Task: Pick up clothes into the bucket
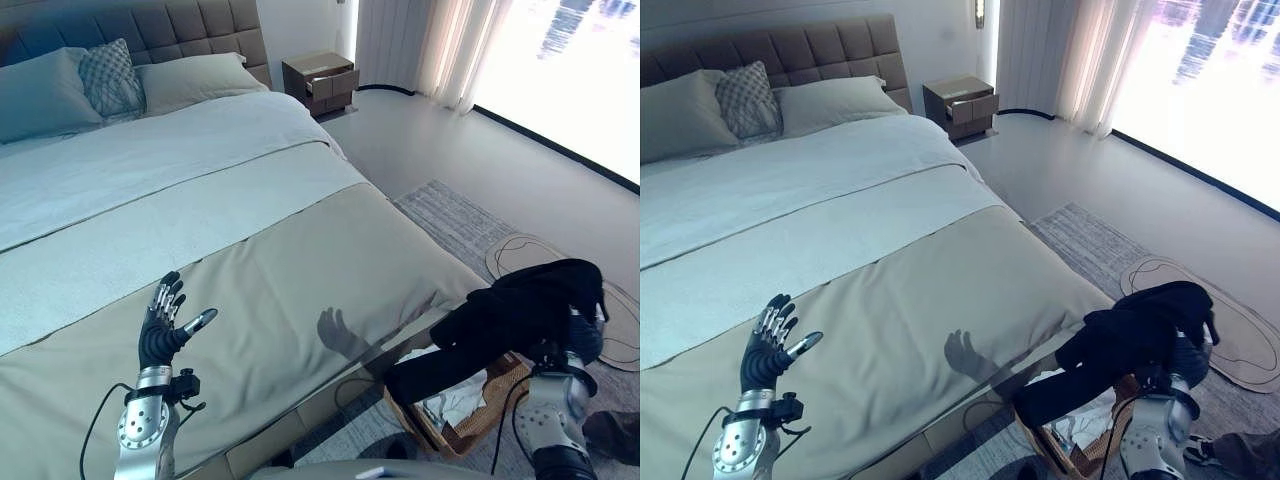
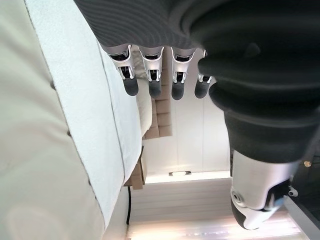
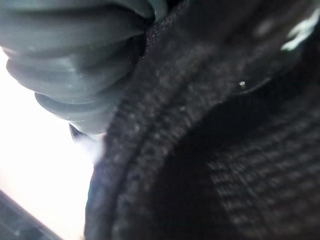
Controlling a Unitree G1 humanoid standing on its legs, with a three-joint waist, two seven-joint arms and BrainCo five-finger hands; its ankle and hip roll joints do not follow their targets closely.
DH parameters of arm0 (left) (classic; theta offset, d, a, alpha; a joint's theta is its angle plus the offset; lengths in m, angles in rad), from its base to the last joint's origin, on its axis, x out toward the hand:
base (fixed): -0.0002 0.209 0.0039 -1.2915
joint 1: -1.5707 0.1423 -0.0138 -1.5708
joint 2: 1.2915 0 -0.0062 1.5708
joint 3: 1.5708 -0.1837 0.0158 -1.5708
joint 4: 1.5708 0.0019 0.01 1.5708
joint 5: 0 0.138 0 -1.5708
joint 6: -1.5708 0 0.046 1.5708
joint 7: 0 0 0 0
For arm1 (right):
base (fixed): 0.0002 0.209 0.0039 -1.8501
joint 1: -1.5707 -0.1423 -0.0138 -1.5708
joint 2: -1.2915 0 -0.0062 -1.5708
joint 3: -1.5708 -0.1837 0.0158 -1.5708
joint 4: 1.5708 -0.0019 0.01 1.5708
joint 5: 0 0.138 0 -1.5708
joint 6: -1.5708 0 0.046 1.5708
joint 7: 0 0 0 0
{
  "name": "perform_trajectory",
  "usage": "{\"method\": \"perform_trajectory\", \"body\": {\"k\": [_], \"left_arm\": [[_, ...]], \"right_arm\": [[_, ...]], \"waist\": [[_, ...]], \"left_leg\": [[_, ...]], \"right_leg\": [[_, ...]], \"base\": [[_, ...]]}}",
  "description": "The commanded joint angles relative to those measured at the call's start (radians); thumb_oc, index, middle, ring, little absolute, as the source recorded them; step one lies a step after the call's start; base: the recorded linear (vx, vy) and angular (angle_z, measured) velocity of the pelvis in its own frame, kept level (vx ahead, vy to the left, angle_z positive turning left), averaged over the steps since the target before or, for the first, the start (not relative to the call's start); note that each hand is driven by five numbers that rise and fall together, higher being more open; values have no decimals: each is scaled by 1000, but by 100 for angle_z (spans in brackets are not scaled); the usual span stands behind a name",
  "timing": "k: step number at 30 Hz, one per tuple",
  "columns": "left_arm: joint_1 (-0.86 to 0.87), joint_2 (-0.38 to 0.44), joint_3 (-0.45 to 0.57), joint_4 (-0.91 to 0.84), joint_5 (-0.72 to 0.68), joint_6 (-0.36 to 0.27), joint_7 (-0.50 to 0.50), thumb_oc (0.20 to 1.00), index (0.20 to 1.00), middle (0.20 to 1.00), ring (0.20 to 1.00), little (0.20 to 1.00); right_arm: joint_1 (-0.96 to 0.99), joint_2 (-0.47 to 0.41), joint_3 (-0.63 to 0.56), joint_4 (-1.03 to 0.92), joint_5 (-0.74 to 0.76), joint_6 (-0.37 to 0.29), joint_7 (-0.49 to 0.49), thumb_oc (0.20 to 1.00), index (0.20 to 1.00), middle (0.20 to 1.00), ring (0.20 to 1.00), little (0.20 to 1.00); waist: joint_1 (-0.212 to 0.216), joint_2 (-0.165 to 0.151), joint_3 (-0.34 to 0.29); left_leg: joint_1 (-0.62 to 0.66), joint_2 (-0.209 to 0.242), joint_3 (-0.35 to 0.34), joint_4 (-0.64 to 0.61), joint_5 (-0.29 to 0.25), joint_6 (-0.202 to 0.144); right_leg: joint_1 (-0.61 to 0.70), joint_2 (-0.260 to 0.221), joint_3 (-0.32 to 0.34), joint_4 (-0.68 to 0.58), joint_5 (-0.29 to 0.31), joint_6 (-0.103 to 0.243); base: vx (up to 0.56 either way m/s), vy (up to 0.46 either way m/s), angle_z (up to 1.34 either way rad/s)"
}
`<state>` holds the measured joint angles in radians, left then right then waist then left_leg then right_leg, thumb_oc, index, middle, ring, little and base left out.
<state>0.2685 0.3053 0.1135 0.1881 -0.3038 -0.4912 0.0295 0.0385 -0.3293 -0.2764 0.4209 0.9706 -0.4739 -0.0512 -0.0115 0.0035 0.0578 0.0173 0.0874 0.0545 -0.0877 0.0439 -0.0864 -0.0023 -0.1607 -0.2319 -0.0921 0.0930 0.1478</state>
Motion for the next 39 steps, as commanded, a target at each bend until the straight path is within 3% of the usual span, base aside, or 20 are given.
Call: {"method": "perform_trajectory", "body": {"k": [1,8,11,13,14,15,18,19,20,21,24,25,32,33,34,35,36,39], "left_arm": [[-12,53,51,-81,-45,-70,-4,1000,1000,1000,1000,1000],[-17,47,56,-110,-65,-75,-10,1000,1000,1000,1000,1000],[-37,59,53,-130,-82,-90,-3,1000,1000,1000,1000,1000],[-71,85,36,-155,-87,-109,9,1000,1000,1000,1000,1000],[-75,84,36,-155,-87,-110,10,1000,1000,1000,1000,1000],[-93,97,18,-173,-104,-124,15,1000,1000,1000,1000,1000],[-103,99,12,-186,-111,-128,15,1000,1000,1000,1000,1000],[-112,109,7,-212,-119,-137,23,1000,1000,1000,1000,1000],[-112,109,7,-212,-119,-137,23,1000,1000,1000,1000,1000],[-123,112,-1,-238,-122,-147,39,1000,1000,1000,1000,1000],[-126,114,-12,-271,-127,-155,58,1000,1000,1000,1000,1000],[-131,116,-16,-290,-124,-166,81,1000,1000,1000,1000,1000],[-165,112,-23,-347,-121,-184,143,1000,1000,1000,1000,1000],[-168,112,-15,-361,-125,-193,159,1000,1000,1000,1000,1000],[-171,109,-12,-369,-120,-195,170,1000,1000,1000,1000,1000],[-171,108,-13,-371,-118,-195,172,1000,1000,1000,1000,1000],[-174,112,-8,-379,-108,-199,187,1000,1000,1000,1000,1000],[-177,108,-4,-394,-104,-205,216,1000,1000,1000,1000,1000]], "right_arm": [[-167,-59,-34,2,-43,-90,19,200,200,200,200,200],[-166,-39,-6,56,-50,-78,16,200,200,200,200,200],[-201,-38,8,100,-51,-80,-1,200,200,200,200,200],[-270,-62,32,177,-54,-78,-26,200,200,200,200,200],[-277,-64,32,181,-53,-78,-25,200,200,200,200,200],[-332,-87,58,244,-56,-70,-43,200,200,200,200,200],[-361,-103,69,279,-61,-63,-47,200,200,200,200,200],[-397,-123,88,315,-77,-57,-62,200,200,200,200,200],[-397,-123,88,315,-77,-57,-62,200,200,200,200,200],[-434,-139,98,379,-72,-57,-77,200,200,200,200,200],[-471,-148,94,478,-61,-53,-108,200,200,200,200,200],[-507,-160,88,550,-43,-50,-124,200,200,200,200,200],[-577,-208,71,627,4,-60,-154,200,200,200,200,200],[-596,-232,59,630,21,-72,-165,200,200,200,200,200],[-608,-248,56,631,25,-76,-170,200,200,200,200,200],[-609,-250,57,632,25,-76,-170,200,200,200,200,200],[-620,-268,52,630,28,-83,-178,200,200,200,200,200],[-649,-312,41,630,28,-99,-209,200,200,200,200,200]], "waist": [[-5,-65,-1],[-3,-59,40],[0,-50,102],[5,-34,184],[4,-34,184],[9,-21,237],[11,-14,247],[14,-3,284],[14,-3,284],[16,7,288],[20,24,295],[27,38,292],[36,71,290],[35,76,295],[35,78,292],[35,79,294],[37,81,291],[37,84,295]], "left_leg": [[-31,16,-18,63,-17,-6],[-56,11,-32,98,-37,-1],[-108,2,-45,142,-41,3],[-190,-10,-56,202,-42,6],[-198,-11,-57,209,-44,6],[-260,-19,-62,263,-44,10],[-308,-22,-62,301,-52,12],[-386,-32,-66,368,-58,14],[-386,-32,-66,368,-58,14],[-488,-39,-73,448,-75,16],[-605,-48,-83,547,-97,20],[-697,-49,-83,631,-128,19],[-895,-54,-79,799,-177,25],[-930,-55,-83,846,-211,23],[-965,-55,-83,878,-226,23],[-984,-57,-81,881,-202,26],[-1003,-54,-81,914,-242,23],[-1075,-54,-78,970,-256,25]], "right_leg": [[7,-89,18,63,5,67],[-11,-93,19,97,-15,63],[-53,-103,24,134,-20,60],[-129,-119,31,187,-21,56],[-136,-120,32,193,-23,56],[-198,-135,45,246,-23,50],[-246,-141,52,281,-31,47],[-315,-145,67,341,-41,39],[-315,-145,67,341,-41,39],[-410,-149,83,417,-62,29],[-521,-148,103,521,-92,16],[-618,-151,125,614,-126,12],[-843,-155,182,802,-180,-2],[-881,-153,199,850,-212,-3],[-920,-151,209,883,-227,-3],[-938,-153,210,881,-204,-9],[-963,-148,223,921,-243,-5],[-1045,-145,247,975,-254,-12]], "base": [[0,0,0],[-34,-1,1],[-228,7,2],[-335,24,8],[-308,37,15],[-212,29,13],[-181,27,9],[-162,19,10],[-275,30,10],[-168,10,13],[-161,31,22],[-116,39,9],[-73,33,0],[-10,12,-5],[-69,19,-3],[-11,5,3],[-58,9,1],[-38,11,-1]]}}
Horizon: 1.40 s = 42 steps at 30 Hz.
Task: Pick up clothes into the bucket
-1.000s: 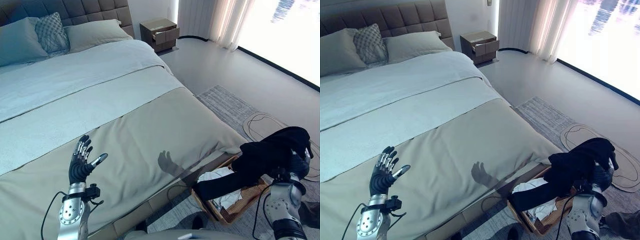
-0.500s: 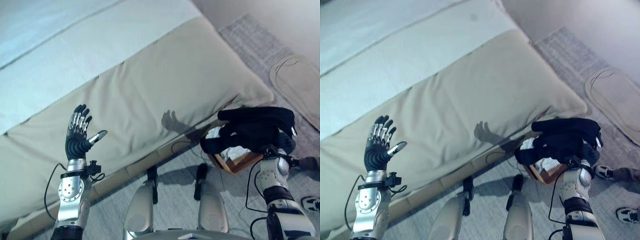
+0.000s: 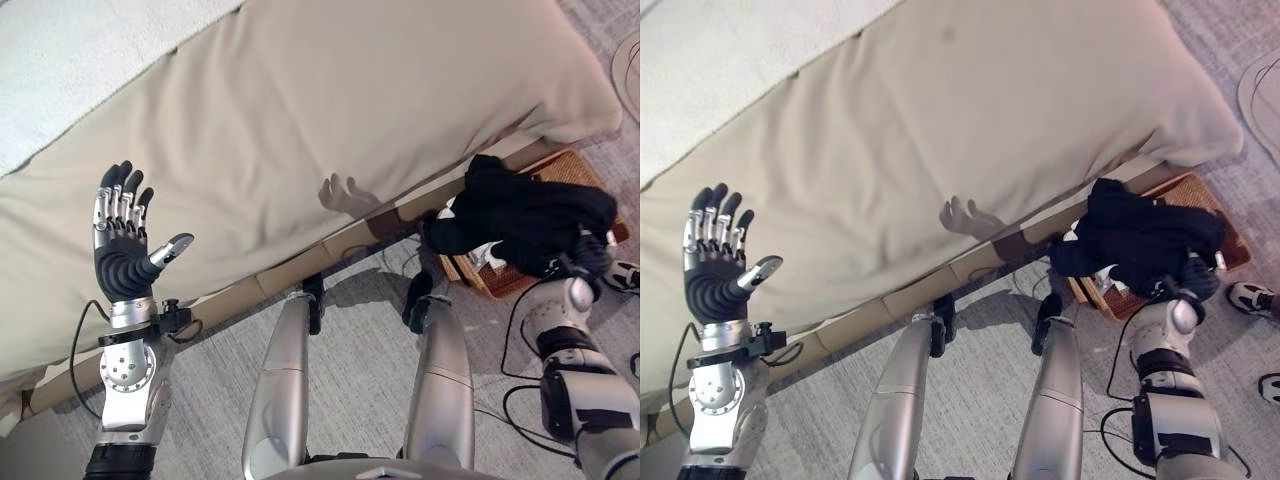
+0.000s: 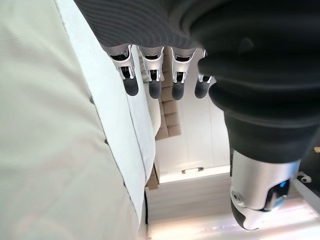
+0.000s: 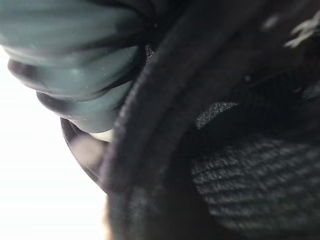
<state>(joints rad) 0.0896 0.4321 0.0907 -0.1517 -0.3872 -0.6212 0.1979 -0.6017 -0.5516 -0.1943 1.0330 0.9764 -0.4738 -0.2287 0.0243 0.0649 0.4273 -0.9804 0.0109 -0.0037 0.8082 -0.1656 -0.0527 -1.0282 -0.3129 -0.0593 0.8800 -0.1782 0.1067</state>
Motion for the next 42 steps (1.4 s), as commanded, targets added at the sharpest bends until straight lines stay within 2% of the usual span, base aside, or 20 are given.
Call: {"method": "perform_trajectory", "body": {"k": [1,5,9,12,15,21,27,34,35,36,37,42], "left_arm": [[3,-21,23,-60,-28,-80,63,1000,1000,1000,1000,1000],[7,-25,27,-68,-43,-83,85,1000,1000,1000,1000,1000],[17,-19,32,-84,-40,-80,97,1000,1000,1000,1000,1000],[43,-1,44,-99,-47,-84,87,1000,1000,1000,1000,1000],[50,-3,57,-115,-66,-92,74,1000,1000,1000,1000,1000],[59,-17,65,-123,-97,-102,74,1000,1000,1000,1000,1000],[39,-11,53,-121,-106,-103,81,1000,1000,1000,1000,1000],[34,2,59,-144,-98,-98,103,1000,1000,1000,1000,1000],[33,2,60,-147,-100,-99,105,1000,1000,1000,1000,1000],[33,3,60,-149,-102,-97,108,1000,1000,1000,1000,1000],[33,2,58,-149,-103,-96,112,1000,1000,1000,1000,1000],[26,9,53,-159,-94,-89,129,1000,1000,1000,1000,1000]], "right_arm": [[-27,-113,-54,21,32,-112,-54,200,200,200,200,200],[-64,-142,-96,35,79,-149,-100,200,200,200,200,200],[-86,-196,-108,73,51,-145,-153,200,200,200,200,200],[-85,-302,-15,133,-116,-44,-149,200,200,200,200,200],[-80,-331,57,108,-185,-18,-122,200,200,200,200,200],[-105,-287,122,84,-220,-15,-126,200,200,200,200,200],[-198,-198,202,220,-295,52,-156,200,200,200,200,200],[-252,-174,236,330,-391,129,-189,200,200,200,200,200],[-264,-177,241,345,-396,135,-190,438,438,438,438,438],[-274,-180,241,358,-401,141,-196,906,906,906,906,906],[-280,-183,236,371,-401,145,-209,1000,1000,1000,1000,1000],[-302,-189,229,382,-401,149,-251,1000,1000,1000,1000,1000]], "waist": [[-1,26,-70],[-2,31,-72],[-4,33,-79],[1,27,-85],[-1,22,-83],[-5,25,-76],[12,49,-69],[29,77,-77],[32,79,-80],[35,82,-83],[37,83,-84],[37,87,-84]], "left_leg": [[-112,19,-16,99,-49,-7],[-163,11,-7,126,-51,-6],[-207,9,-5,145,-51,-4],[-236,8,-6,148,-45,-4],[-255,12,2,149,-41,-4],[-276,13,9,153,-39,-3],[-293,5,21,160,-38,3],[-323,-7,25,184,-42,11],[-328,-7,25,185,-42,12],[-333,-9,26,188,-42,13],[-336,-9,28,190,-42,13],[-343,-10,32,195,-42,16]], "right_leg": [[-60,8,89,26,16,26],[-119,13,107,50,15,23],[-171,18,121,75,14,21],[-210,23,125,81,20,20],[-229,30,129,77,28,20],[-257,36,141,79,30,18],[-280,37,151,91,26,16],[-319,31,163,126,15,14],[-326,29,165,130,14,15],[-330,28,167,134,11,15],[-335,27,169,138,10,15],[-345,24,172,146,12,16]], "base": [[-37,19,-6],[-18,13,-7],[-8,2,0],[-14,-2,-1],[-34,-13,-4],[-6,-3,-6],[0,0,0],[5,2,1],[20,0,8],[17,4,10],[14,4,7],[3,1,1]]}}
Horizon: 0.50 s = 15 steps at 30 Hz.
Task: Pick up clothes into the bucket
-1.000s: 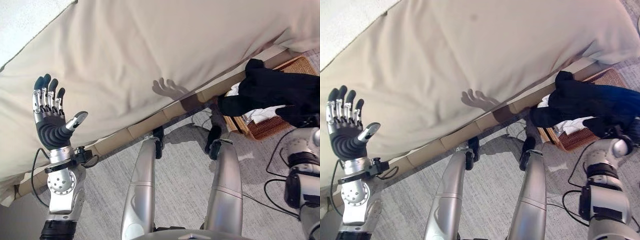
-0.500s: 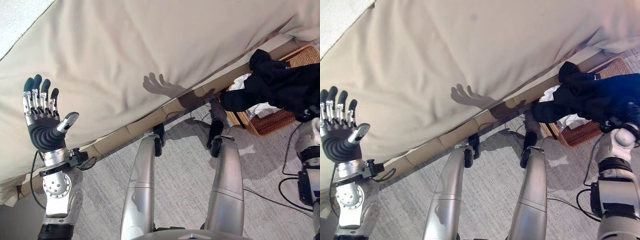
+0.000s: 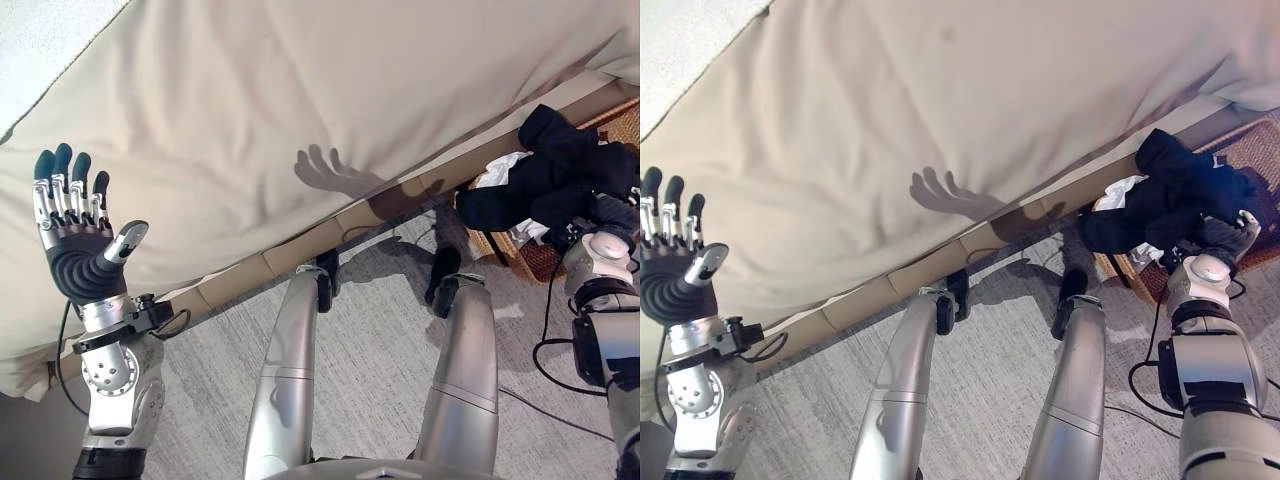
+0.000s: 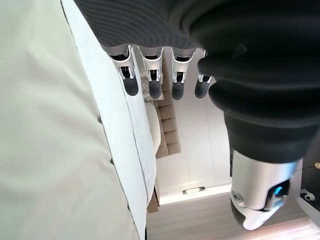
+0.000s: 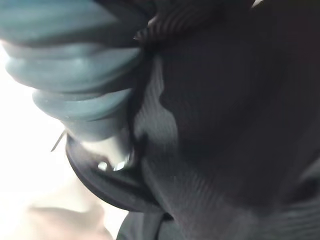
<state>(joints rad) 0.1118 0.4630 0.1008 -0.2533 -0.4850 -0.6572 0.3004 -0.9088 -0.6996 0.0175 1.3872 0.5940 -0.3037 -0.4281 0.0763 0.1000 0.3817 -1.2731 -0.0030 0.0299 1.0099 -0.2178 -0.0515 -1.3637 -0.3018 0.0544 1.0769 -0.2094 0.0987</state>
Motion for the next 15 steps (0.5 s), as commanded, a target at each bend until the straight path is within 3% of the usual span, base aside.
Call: {"method": "perform_trajectory", "body": {"k": [1,9,15], "left_arm": [[2,-21,46,-59,8,-54,32,1000,1000,1000,1000,1000],[-5,-17,55,-59,17,-57,57,1000,1000,1000,1000,1000],[-10,-5,67,-54,20,-63,54,1000,1000,1000,1000,1000]], "right_arm": [[5,-44,10,25,-14,-25,-60,1000,1000,1000,1000,1000],[4,-78,-20,49,-12,-21,-111,1000,1000,1000,1000,1000],[11,-125,-39,90,-15,-10,-134,1000,1000,1000,1000,1000]], "waist": [[-16,50,-41],[-28,34,-59],[-31,18,-91]], "left_leg": [[-52,4,-1,-5,9,14],[-43,10,-2,-23,14,11],[27,19,5,-113,31,5]], "right_leg": [[-11,15,59,-51,41,23],[-1,15,52,-69,47,25],[68,8,26,-157,67,32]], "base": [[0,0,0],[0,0,0],[-1,1,-1]]}}
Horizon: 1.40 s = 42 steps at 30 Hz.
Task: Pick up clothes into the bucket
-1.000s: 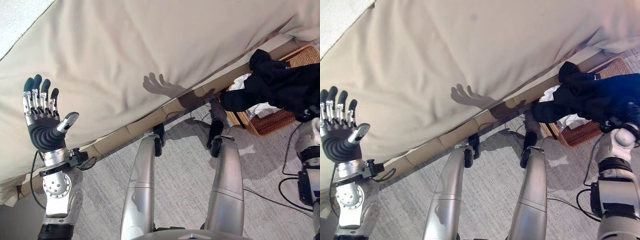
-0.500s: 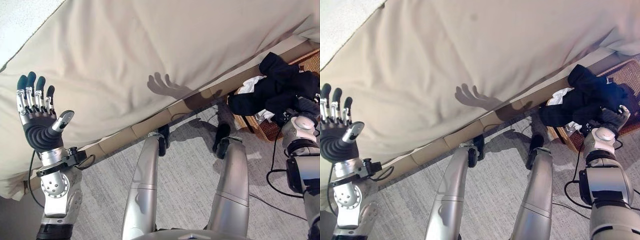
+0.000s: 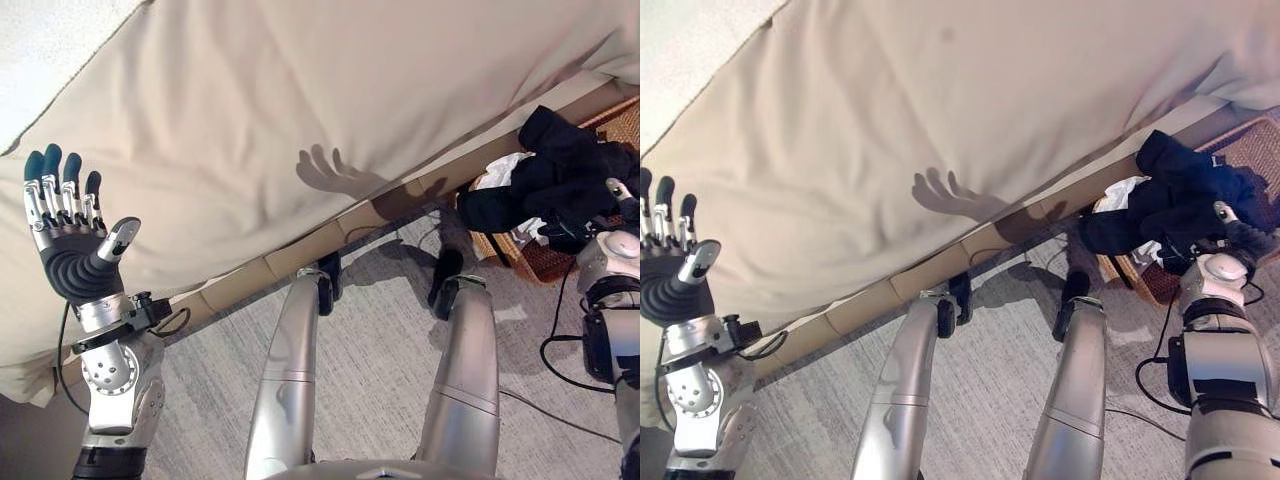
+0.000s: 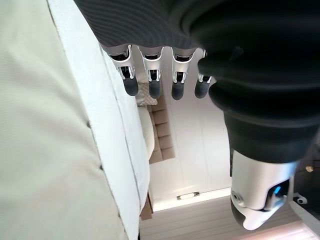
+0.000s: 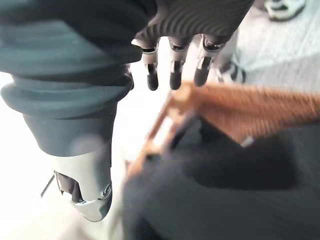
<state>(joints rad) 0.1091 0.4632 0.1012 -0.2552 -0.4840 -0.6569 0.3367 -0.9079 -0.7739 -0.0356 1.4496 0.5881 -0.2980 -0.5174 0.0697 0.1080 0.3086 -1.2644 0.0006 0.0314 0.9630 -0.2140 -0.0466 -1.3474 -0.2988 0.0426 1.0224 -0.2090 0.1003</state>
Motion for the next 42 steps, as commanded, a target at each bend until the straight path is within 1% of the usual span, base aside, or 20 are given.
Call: {"method": "perform_trajectory", "body": {"k": [1,2,5,6,7,8,10,14,16,17,18,19,20,21,25,28,31,34,38,42], "left_arm": [[-12,-4,66,-46,17,-63,16,1000,1000,1000,1000,1000],[-21,-1,63,-31,16,-62,15,1000,1000,1000,1000,1000],[-30,1,63,-21,19,-63,18,1000,1000,1000,1000,1000],[-43,8,61,-5,45,-61,26,1000,1000,1000,1000,1000],[-43,9,60,-5,46,-61,27,1000,1000,1000,1000,1000],[-45,10,59,3,54,-63,29,1000,1000,1000,1000,1000],[-49,10,65,27,60,-72,31,1000,1000,1000,1000,1000],[-44,8,69,48,60,-76,17,1000,1000,1000,1000,1000],[-41,7,79,61,62,-76,6,1000,1000,1000,1000,1000],[-35,0,92,78,54,-73,-10,1000,1000,1000,1000,1000],[-34,2,92,78,53,-73,-11,1000,1000,1000,1000,1000],[-31,-1,94,103,48,-69,-34,1000,1000,1000,1000,1000],[-31,1,94,104,47,-70,-35,1000,1000,1000,1000,1000],[-27,-3,99,125,35,-61,-64,1000,1000,1000,1000,1000],[-17,-8,95,153,20,-50,-109,1000,1000,1000,1000,1000],[-8,-32,82,187,-9,-28,-172,1000,1000,1000,1000,1000],[-2,-38,66,202,-6,-16,-208,1000,1000,1000,1000,1000],[2,-61,9,264,0,12,-249,1000,1000,1000,1000,1000],[10,-95,-26,309,-32,41,-289,1000,1000,1000,1000,1000],[19,-117,-93,417,0,74,-312,1000,1000,1000,1000,1000]], "right_arm": [[10,-59,4,42,-1,-11,-48,1000,1000,1000,1000,1000],[6,-67,-4,43,16,-16,-57,1000,1000,1000,1000,1000],[9,-71,-8,42,16,-17,-65,1000,1000,1000,1000,1000],[19,-71,-21,6,1,-32,-107,1000,1000,1000,1000,1000],[21,-69,-22,4,-1,-32,-109,1000,1000,1000,1000,1000],[27,-70,-28,-17,-13,-37,-122,1000,1000,1000,1000,1000],[34,-76,-25,-87,-41,-50,-143,1000,1000,1000,1000,1000],[70,-80,-28,-167,-68,-57,-136,1000,1000,1000,1000,1000],[106,-77,-25,-244,-93,-71,-120,1000,1000,1000,1000,1000],[173,-60,-35,-360,-124,-95,-105,1000,1000,1000,1000,1000],[178,-58,-39,-366,-126,-93,-108,1000,1000,1000,1000,1000],[260,-30,-51,-497,-147,-120,-75,1000,1000,1000,1000,1000],[266,-28,-55,-502,-149,-119,-76,1000,1000,1000,1000,1000],[360,20,-65,-629,-190,-131,-44,1000,1000,1000,1000,1000],[478,104,-82,-767,-235,-139,1,1000,1000,1000,1000,1000],[613,189,-49,-912,-309,-151,93,1000,1000,1000,1000,1000],[676,213,-32,-959,-379,-146,123,1000,1000,1000,1000,1000],[760,307,10,-1013,-418,-142,168,1000,1000,1000,1000,1000],[833,354,44,-1052,-426,-134,226,1000,1000,1000,1000,1000],[914,421,155,-1025,-391,-118,335,1000,1000,1000,1000,1000]], "waist": [[-25,7,-27],[-27,1,-38],[-30,-4,-38],[-39,-17,-52],[-38,-17,-53],[-44,-21,-46],[-57,-38,-58],[-69,-53,-50],[-78,-64,-52],[-88,-76,-49],[-88,-77,-47],[-100,-89,-48],[-99,-90,-46],[-107,-98,-52],[-110,-115,-67],[-118,-131,-102],[-120,-135,-120],[-121,-145,-163],[-122,-151,-186],[-119,-156,-221]], "left_leg": [[37,21,5,-89,31,-1],[79,28,4,-141,42,-1],[114,30,1,-178,51,-2],[186,35,3,-273,102,2],[206,36,-3,-276,77,-4],[230,34,3,-307,112,2],[323,40,7,-389,127,-4],[446,41,5,-482,149,-12],[520,44,7,-539,163,-18],[593,47,7,-587,175,-22],[596,45,6,-596,186,-21],[670,50,4,-639,190,-25],[674,48,4,-646,199,-24],[747,58,2,-696,204,-28],[858,63,1,-785,237,-33],[967,81,2,-879,268,-44],[1019,93,3,-926,284,-52],[1109,104,8,-983,295,-56],[1166,111,13,-1009,298,-57],[1223,121,21,-1040,303,-61]], "right_leg": [[70,3,32,-122,71,33],[113,2,23,-171,82,40],[154,-1,14,-210,93,43],[228,-7,-2,-308,150,49],[246,-5,-3,-305,124,55],[277,-8,-13,-351,166,52],[375,-6,-28,-447,196,65],[507,-5,-51,-558,232,79],[588,-5,-67,-625,256,87],[672,-4,-82,-685,272,90],[677,-6,-83,-695,282,90],[758,-2,-97,-746,292,95],[762,-3,-99,-754,300,95],[848,4,-117,-811,306,99],[972,10,-150,-900,331,104],[1071,25,-180,-968,349,114],[1118,34,-195,-999,353,117],[1196,56,-214,-1041,354,120],[1245,68,-219,-1055,348,119],[1297,86,-224,-1083,342,116]], "base": [[0,0,0],[0,0,0],[-45,3,-6],[0,0,0],[-79,19,-6],[20,6,-5],[0,15,-4],[39,2,-13],[86,-13,-10],[58,-11,-9],[115,-25,-5],[53,-16,-2],[157,-43,-8],[57,-21,-13],[117,-36,-5],[148,-43,-5],[110,-28,3],[113,-21,5],[82,-4,1],[21,6,0]]}}
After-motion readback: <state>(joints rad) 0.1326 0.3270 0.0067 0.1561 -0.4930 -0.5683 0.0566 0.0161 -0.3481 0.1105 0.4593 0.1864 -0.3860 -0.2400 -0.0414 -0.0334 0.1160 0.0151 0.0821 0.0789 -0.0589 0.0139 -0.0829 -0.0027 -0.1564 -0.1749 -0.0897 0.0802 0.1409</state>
